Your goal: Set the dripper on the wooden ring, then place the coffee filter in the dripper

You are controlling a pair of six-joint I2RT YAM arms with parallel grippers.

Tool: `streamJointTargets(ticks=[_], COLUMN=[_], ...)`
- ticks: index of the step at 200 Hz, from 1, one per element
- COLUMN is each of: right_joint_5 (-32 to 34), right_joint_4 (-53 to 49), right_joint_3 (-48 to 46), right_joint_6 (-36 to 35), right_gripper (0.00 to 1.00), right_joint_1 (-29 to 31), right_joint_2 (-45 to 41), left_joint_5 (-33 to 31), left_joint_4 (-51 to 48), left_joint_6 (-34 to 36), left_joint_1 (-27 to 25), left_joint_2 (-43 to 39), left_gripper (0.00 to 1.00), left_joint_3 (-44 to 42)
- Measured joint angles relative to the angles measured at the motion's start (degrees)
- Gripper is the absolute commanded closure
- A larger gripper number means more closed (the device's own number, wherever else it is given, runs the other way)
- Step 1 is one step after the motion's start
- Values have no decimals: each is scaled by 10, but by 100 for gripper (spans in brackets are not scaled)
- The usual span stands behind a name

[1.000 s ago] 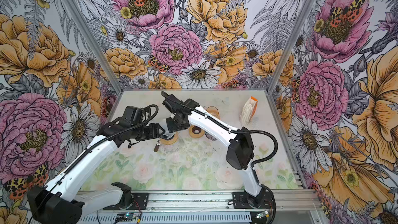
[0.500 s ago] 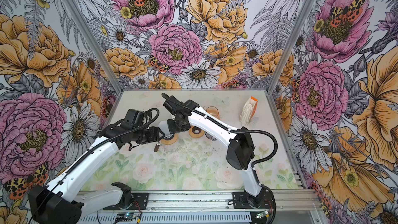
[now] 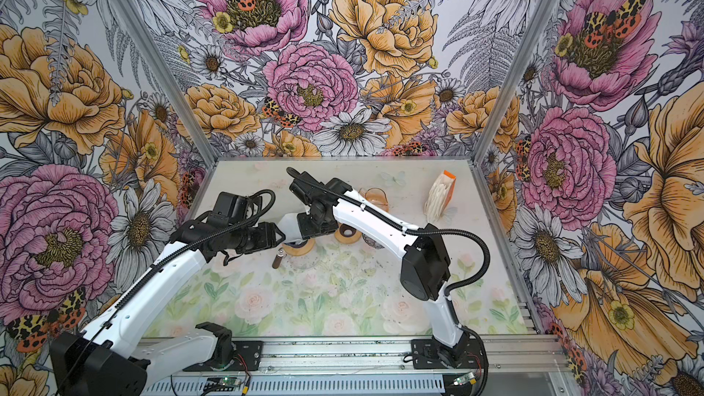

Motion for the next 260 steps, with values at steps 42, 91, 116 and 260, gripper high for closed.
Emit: streamJointTargets(ticks=[42, 91, 116, 260], right_joint_5=[-4, -18, -23, -36], right_joint_4=[0, 0, 0, 1], right_joint_3=[4, 9, 9, -1], right_joint_6=[-14, -28, -30, -42], right_gripper=[49, 49, 49, 49], right_joint_1=[0, 14, 22, 15], right_joint_2=[0, -5, -8, -9], left_joint_5=[0, 0, 0, 0], left_joint_4=[-2, -2, -3, -4], left_joint_6=[6, 13, 14, 23], left_joint_1=[3, 3, 3, 4], left_joint_2=[12, 23, 26, 47], left_gripper=[38, 39, 38, 39], left_joint_3=[0, 6, 7, 24])
